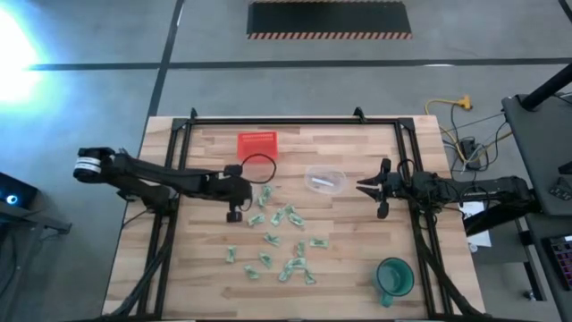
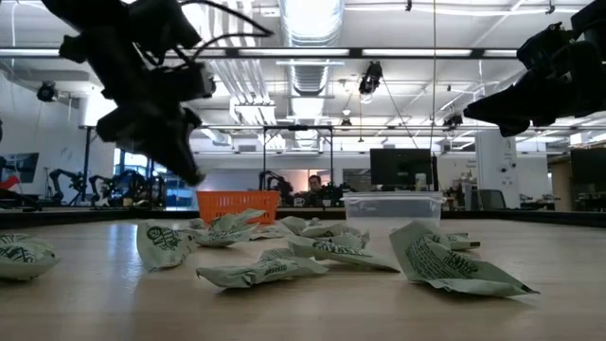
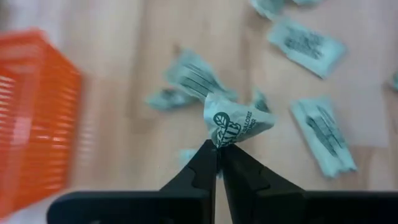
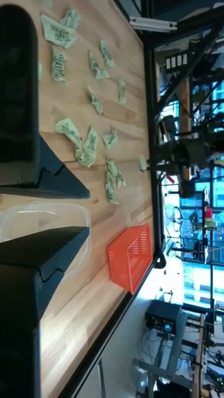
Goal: Pick and place items into bin
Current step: Put the green stevia packet into the orange bin
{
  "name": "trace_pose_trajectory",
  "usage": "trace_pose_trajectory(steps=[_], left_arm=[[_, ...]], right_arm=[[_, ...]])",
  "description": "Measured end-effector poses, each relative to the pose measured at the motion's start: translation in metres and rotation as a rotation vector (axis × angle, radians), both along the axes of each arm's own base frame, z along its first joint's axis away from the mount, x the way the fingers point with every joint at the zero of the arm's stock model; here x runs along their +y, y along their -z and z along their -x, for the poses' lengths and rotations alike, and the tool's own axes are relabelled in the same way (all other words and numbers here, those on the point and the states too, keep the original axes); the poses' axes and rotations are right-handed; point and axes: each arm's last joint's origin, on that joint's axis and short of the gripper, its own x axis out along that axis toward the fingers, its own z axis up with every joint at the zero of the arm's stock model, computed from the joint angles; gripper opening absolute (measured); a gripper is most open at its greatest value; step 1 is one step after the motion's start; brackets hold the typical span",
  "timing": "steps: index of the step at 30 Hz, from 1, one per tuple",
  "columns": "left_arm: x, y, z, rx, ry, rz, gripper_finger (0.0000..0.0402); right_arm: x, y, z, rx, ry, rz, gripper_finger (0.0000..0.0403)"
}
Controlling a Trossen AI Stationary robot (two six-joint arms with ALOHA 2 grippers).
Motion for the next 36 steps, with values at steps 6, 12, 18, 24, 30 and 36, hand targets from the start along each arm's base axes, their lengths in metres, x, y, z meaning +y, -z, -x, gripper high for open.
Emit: trace_pose_trajectory(steps=[6,12,18,24,30,36], left_arm=[[0.011,-0.013,0.004,-0.055,-0.153,-0.223,0.0001],[0.038,-0.020,-0.001,-0.081,-0.286,-0.412,0.0001],[0.081,-0.024,-0.005,-0.078,-0.340,-0.408,0.0000],[0.120,-0.014,-0.007,-0.023,-0.410,-0.338,0.0000],[0.138,-0.002,-0.017,0.041,-0.442,-0.325,0.0037],[0.144,0.001,-0.028,0.056,-0.437,-0.319,0.0126]], right_arm=[[0.000,-0.001,0.000,-0.005,0.000,0.000,0.0073],[0.000,-0.002,0.000,-0.026,-0.001,-0.001,0.0073],[0.000,-0.006,-0.001,-0.060,0.001,-0.017,0.0073],[0.000,-0.007,-0.001,-0.079,0.001,-0.020,0.0073],[0.000,-0.007,-0.001,-0.078,0.001,-0.020,0.0073],[0.000,-0.007,-0.001,-0.077,0.000,-0.019,0.0073]])
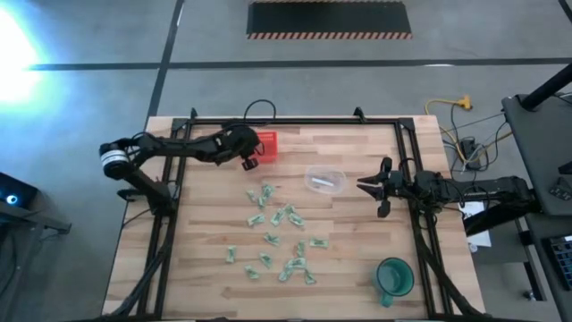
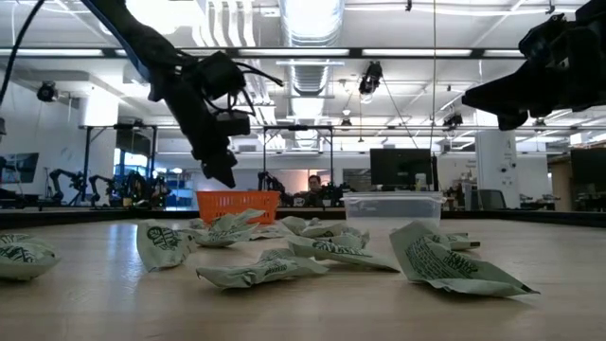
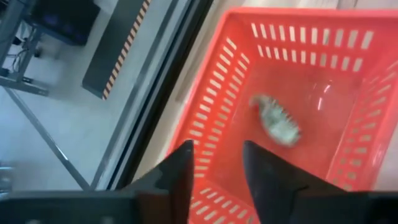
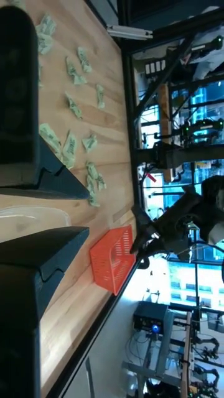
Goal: Pick and place items into bin
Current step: Put the green stevia packet into the orange bin
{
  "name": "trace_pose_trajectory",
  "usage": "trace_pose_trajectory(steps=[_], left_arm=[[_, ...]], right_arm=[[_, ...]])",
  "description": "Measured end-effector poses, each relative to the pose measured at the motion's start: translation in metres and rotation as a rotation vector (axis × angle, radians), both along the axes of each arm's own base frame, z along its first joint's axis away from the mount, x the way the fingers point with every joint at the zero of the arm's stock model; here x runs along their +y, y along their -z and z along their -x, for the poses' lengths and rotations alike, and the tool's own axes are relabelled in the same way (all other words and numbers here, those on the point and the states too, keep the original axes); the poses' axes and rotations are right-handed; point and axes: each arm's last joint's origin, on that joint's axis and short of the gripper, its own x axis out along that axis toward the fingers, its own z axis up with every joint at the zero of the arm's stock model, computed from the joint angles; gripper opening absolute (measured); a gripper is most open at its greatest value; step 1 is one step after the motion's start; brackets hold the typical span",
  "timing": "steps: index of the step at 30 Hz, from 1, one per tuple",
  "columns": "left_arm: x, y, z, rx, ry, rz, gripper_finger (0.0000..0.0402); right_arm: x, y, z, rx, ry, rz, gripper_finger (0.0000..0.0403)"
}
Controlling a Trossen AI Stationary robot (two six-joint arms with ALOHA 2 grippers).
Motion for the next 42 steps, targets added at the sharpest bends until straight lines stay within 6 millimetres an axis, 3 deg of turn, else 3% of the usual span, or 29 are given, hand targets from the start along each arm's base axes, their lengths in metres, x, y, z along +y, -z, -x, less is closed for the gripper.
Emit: trace_pose_trajectory(steps=[4,8,16,21,26,35,42], left_arm=[[-0.003,-0.010,-0.001,-0.017,0.010,-0.007,0.0168],[-0.017,-0.029,0.004,-0.052,0.047,-0.019,0.0181],[-0.072,-0.049,0.025,-0.181,0.255,0.121,0.0182],[-0.103,-0.042,0.037,-0.231,0.377,0.180,0.0182],[-0.121,-0.027,0.047,-0.283,0.433,0.199,0.0182],[-0.135,0.011,0.054,-0.224,0.441,0.364,0.0182],[-0.138,0.027,0.044,-0.070,0.537,0.279,0.0182]], right_arm=[[0.002,0.002,-0.001,0.017,-0.056,-0.031,0.0073],[0.005,0.001,-0.003,0.010,-0.183,0.001,0.0073],[0.009,0.000,-0.013,0.007,-0.285,0.024,0.0073],[0.013,0.005,-0.024,0.064,-0.319,0.018,0.0073],[0.023,-0.002,-0.043,0.171,-0.366,0.010,0.0073],[0.039,-0.002,-0.087,0.359,-0.413,0.008,0.0073],[0.047,0.005,-0.115,0.573,-0.416,-0.021,0.0073]])
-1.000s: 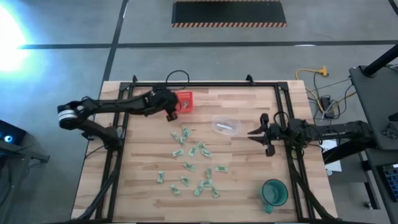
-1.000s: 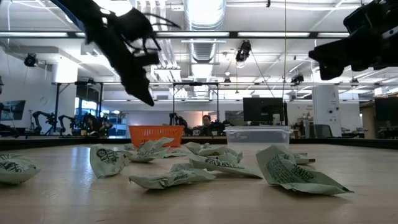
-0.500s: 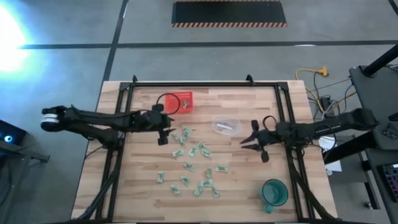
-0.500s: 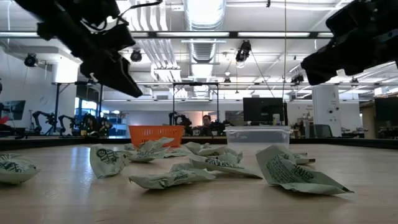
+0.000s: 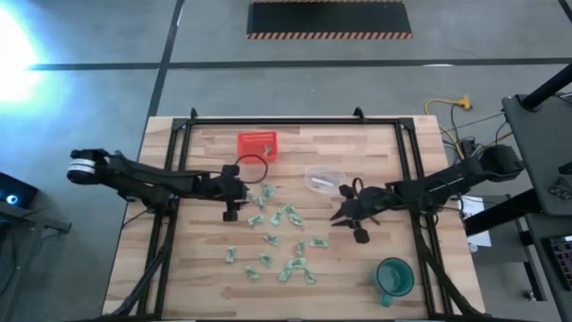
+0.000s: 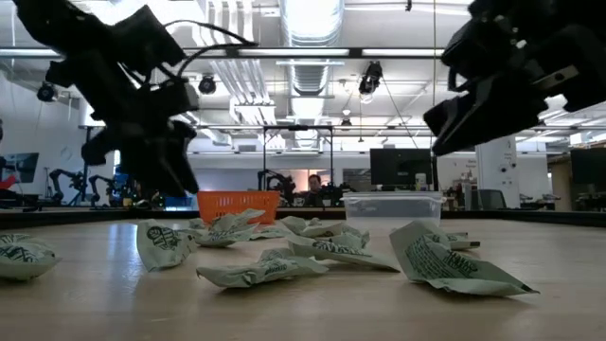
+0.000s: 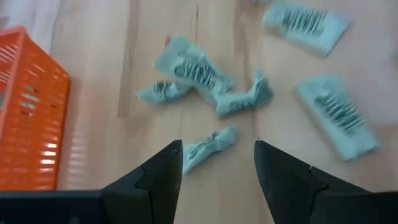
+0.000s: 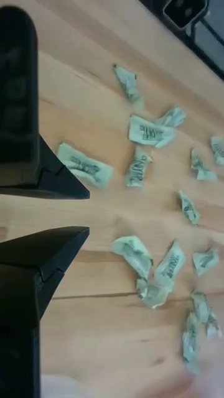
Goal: Pick and place items into bin
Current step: Put the green stevia packet into the orange bin
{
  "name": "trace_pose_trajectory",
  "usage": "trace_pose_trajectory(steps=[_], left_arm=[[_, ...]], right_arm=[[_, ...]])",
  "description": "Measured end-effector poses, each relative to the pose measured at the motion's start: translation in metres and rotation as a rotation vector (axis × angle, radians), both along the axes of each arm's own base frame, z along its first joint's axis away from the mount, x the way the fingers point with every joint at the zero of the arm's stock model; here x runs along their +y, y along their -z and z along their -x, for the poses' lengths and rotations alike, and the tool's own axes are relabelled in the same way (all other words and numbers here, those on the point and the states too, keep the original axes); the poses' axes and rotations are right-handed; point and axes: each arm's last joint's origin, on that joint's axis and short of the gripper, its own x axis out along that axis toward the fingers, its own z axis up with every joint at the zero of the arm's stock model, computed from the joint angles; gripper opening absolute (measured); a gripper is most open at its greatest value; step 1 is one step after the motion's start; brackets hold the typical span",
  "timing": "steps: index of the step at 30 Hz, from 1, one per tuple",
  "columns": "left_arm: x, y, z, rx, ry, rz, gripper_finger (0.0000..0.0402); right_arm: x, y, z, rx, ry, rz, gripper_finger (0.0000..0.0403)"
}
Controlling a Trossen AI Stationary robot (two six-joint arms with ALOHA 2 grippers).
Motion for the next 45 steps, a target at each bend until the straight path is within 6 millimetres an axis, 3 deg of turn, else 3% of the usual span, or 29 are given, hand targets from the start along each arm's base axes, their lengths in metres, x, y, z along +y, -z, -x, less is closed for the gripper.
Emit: trace_pose_trajectory(steps=[8,13,17,22,26,30,35,39,45], left_arm=[[0.005,0.017,-0.019,0.123,0.031,-0.076,0.0182],[0.011,0.027,-0.028,0.172,0.000,-0.053,0.0168],[0.012,0.030,-0.032,0.191,-0.005,-0.036,0.0117],[0.011,0.028,-0.034,0.188,0.002,-0.025,0.0020],[0.013,0.021,-0.034,0.166,-0.024,-0.026,0.0008],[0.013,0.000,-0.037,0.071,-0.034,-0.043,0.0002],[0.019,-0.029,-0.035,-0.021,-0.134,-0.227,0.0001],[0.032,-0.044,-0.030,-0.045,-0.240,-0.374,0.0001],[0.067,-0.049,-0.020,-0.012,-0.385,-0.412,0.0000]], right_arm=[[0.009,0.001,-0.024,0.027,-0.034,0.017,0.0073],[0.013,0.004,-0.026,0.041,-0.049,0.017,0.0073],[0.014,0.005,-0.024,0.045,-0.052,0.013,0.0073],[0.014,0.003,-0.021,0.037,-0.050,0.009,0.0073],[0.013,0.002,-0.019,0.036,-0.047,0.005,0.0072],[0.013,0.004,-0.018,0.043,-0.043,0.000,0.0072],[0.013,0.006,-0.018,0.052,-0.042,0.002,0.0072],[0.013,0.006,-0.018,0.048,-0.042,0.002,0.0072],[0.013,0.004,-0.019,0.039,-0.041,-0.001,0.0072]])
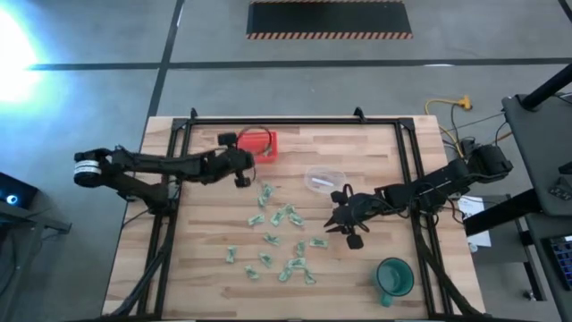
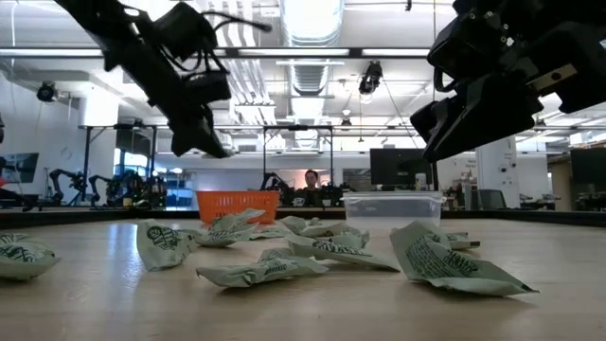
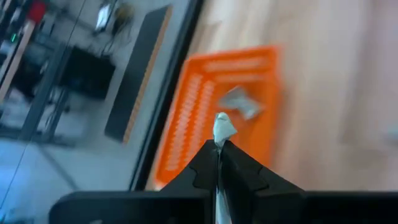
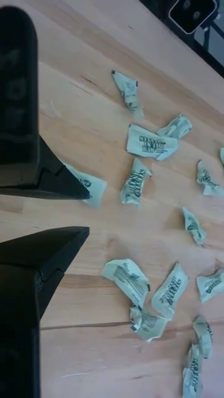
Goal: Pick and place items into bin
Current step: Put the green stevia packet into the orange bin, then put the green stevia packet into the transparent bin
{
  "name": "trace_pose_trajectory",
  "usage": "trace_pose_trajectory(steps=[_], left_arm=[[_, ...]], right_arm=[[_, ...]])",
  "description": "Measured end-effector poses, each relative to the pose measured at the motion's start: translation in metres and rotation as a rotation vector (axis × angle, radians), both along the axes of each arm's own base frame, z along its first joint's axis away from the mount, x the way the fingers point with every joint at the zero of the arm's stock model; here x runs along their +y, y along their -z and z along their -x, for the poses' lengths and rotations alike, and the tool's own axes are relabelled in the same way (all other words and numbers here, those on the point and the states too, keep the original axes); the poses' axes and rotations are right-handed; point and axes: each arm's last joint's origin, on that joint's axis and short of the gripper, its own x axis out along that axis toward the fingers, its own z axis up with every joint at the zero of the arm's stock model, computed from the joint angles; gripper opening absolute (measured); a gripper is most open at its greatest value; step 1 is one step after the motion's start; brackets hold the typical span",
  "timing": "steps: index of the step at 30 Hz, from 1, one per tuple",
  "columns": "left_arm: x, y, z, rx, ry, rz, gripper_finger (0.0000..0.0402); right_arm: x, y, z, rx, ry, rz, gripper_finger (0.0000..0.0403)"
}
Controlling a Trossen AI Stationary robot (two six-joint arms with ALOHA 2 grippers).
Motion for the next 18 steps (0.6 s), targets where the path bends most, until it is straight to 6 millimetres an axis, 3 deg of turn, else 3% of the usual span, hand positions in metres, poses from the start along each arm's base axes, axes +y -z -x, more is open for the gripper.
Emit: trace_pose_trajectory(steps=[4,8,18], left_arm=[[0.022,0.004,0.005,-0.002,-0.086,0.018,0.0000],[0.035,0.007,0.003,-0.047,-0.065,0.066,0.0011],[0.040,0.013,-0.006,-0.042,-0.033,0.059,0.0124]], right_arm=[[0.000,-0.002,-0.001,-0.006,0.003,-0.005,0.0072],[0.000,-0.003,-0.002,-0.004,0.018,-0.021,0.0072],[0.001,-0.003,-0.002,-0.002,0.037,-0.049,0.0073]])
